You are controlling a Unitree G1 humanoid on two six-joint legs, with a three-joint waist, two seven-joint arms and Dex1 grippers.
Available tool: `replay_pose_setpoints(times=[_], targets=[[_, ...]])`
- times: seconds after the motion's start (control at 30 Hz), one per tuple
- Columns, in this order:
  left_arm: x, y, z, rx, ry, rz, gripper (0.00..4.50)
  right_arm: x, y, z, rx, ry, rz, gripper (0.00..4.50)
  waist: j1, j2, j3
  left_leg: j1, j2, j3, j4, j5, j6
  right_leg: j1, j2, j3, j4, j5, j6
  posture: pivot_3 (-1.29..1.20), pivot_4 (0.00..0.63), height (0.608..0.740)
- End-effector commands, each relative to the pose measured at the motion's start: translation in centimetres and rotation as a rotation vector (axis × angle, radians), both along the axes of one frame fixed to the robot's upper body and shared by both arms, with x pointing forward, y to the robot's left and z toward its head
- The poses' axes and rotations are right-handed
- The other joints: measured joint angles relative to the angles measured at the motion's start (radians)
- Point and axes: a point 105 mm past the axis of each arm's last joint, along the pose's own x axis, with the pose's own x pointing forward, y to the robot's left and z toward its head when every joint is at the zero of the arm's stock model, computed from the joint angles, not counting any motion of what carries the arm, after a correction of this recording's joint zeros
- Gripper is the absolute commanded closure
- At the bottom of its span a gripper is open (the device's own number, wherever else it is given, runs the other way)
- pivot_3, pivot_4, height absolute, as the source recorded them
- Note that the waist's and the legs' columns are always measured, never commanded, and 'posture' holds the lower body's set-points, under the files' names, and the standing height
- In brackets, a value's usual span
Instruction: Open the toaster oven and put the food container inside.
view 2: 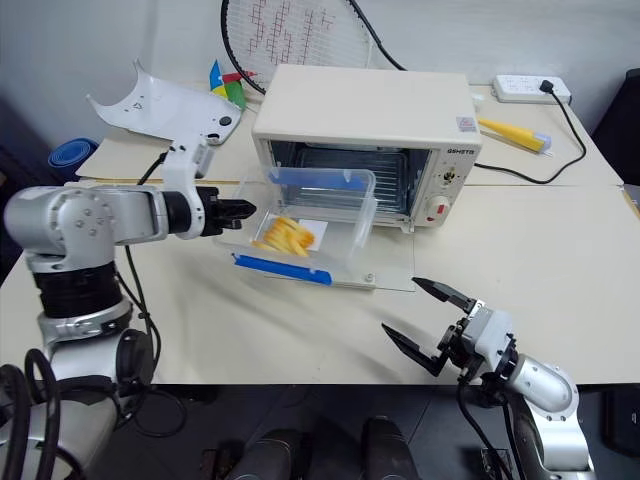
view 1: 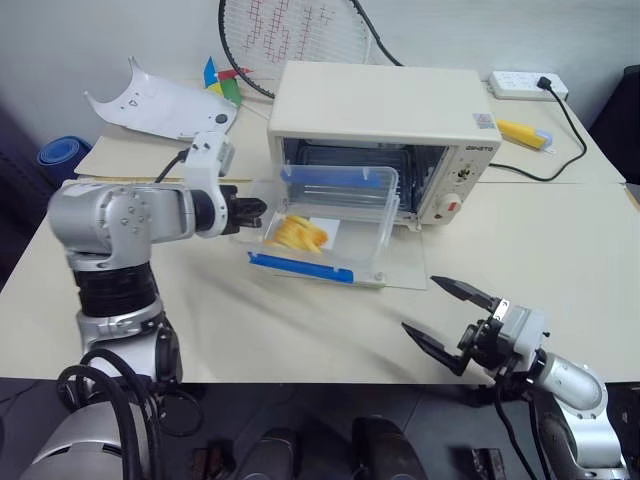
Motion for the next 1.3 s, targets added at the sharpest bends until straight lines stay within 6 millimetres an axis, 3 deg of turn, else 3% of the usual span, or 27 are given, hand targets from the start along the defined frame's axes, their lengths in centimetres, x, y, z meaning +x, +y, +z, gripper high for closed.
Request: replay_pose_setpoints(times=[0.03,0.13,0.17,0.33,0.5,0.57,0.63,0.73,0.87,0.97,1.07,1.1,1.3], targets=[[0.5,-0.6,0.8,0.015,-0.064,0.012,4.49,-0.5,-0.1,1.3,0.01,-0.075,-0.029,0.0,0.001,0.0,0.0,0.0,0.0,0.0,0.0,0.0,0.0,0.0,0.0,0.0,0.0,0.0,0.0,0.0,0.15,0.74],[0.8,-1.3,0.1,-0.002,-0.055,0.014,4.49,-0.7,-0.1,1.4,0.021,-0.081,-0.053,0.0,0.003,0.0,0.0,0.0,0.0,0.0,0.0,0.0,0.0,0.0,0.0,0.0,0.0,0.0,0.0,0.0,0.15,0.74],[0.9,-1.5,-0.1,-0.014,-0.053,0.016,3.76,-0.7,-0.1,1.4,0.025,-0.082,-0.06,0.0,0.004,0.0,0.0,0.0,0.0,0.0,0.0,0.0,0.0,0.0,0.0,0.0,0.0,0.0,0.0,0.0,0.15,0.74],[1.3,-2.3,0.3,-0.079,-0.083,-0.001,2.32,-0.7,0.0,1.8,0.043,-0.085,-0.085,0.0,0.011,0.0,0.0,0.0,0.0,0.0,0.001,0.0,0.0,0.0,0.0,0.0,0.0,0.0,0.0,0.0,0.15,0.74],[1.0,-1.3,3.2,-0.176,-0.215,-0.074,0.87,-0.4,0.1,3.3,0.07,-0.073,-0.095,0.0,0.01,0.0,0.0,0.0,0.0,0.0,0.001,0.0,0.0,0.0,0.0,0.0,0.0,0.0,0.0,0.0,0.15,0.74],[0.4,0.4,4.1,-0.155,-0.297,-0.133,0.87,-0.8,0.7,3.7,0.069,-0.021,-0.046,0.0,0.008,0.0,0.0,0.0,0.0,0.0,0.001,0.0,0.0,0.0,0.0,0.0,0.0,0.0,0.0,0.0,0.15,0.74],[-0.5,1.9,4.5,-0.082,-0.387,-0.235,0.82,-1.3,1.4,3.6,0.043,0.053,0.009,0.41,-0.005,0.002,0.0,0.0,0.0,0.001,-0.001,0.0,-0.001,0.0,0.0,0.0,0.0,0.0,0.0,0.0,0.15,0.74],[-3.0,4.0,2.8,0.041,-0.473,-0.481,1.39,-2.0,2.8,2.0,-0.059,0.179,0.092,1.29,-0.01,0.002,0.0,0.001,0.001,0.0,-0.003,0.0,-0.002,0.0,0.001,0.0,-0.001,0.0,0.0,0.0,0.15,0.74],[-5.1,6.1,-1.9,0.145,-0.407,-0.683,2.51,-2.2,4.6,0.0,-0.134,0.293,0.16,2.55,-0.006,0.002,0.0,0.002,0.001,-0.001,-0.003,0.0,-0.001,0.003,0.0,-0.001,-0.005,0.0,-0.001,0.0,0.15,0.74],[-6.6,4.5,-4.2,0.053,-0.398,-0.8,3.43,-1.2,6.1,-1.0,-0.172,0.289,0.176,3.58,0.011,0.002,0.0,0.001,0.001,-0.002,-0.002,0.001,0.001,0.005,-0.001,-0.002,-0.008,0.0,-0.002,0.0,0.15,0.74],[-6.9,2.4,-5.6,0.044,-0.409,-0.848,4.24,0.7,7.0,-0.4,-0.142,0.259,0.136,4.46,0.018,0.002,0.0,0.0,0.0,-0.002,-0.001,0.0,0.002,0.006,-0.002,-0.002,-0.009,0.001,-0.001,0.0,0.15,0.74],[-6.7,1.6,-5.9,0.035,-0.419,-0.831,4.47,1.6,7.1,-0.1,-0.135,0.24,0.109,4.5,0.018,0.001,0.0,0.0,0.0,-0.002,-0.001,0.0,0.002,0.006,-0.002,-0.002,-0.009,0.001,-0.001,0.0,0.15,0.74],[-4.1,-1.8,-5.5,-0.055,-0.476,-0.678,4.47,5.5,6.8,2.2,-0.106,0.185,0.026,4.5,0.01,0.001,0.0,0.0,-0.001,-0.002,-0.001,0.0,0.003,0.003,-0.001,-0.002,-0.007,0.001,0.0,0.0,0.15,0.74]])
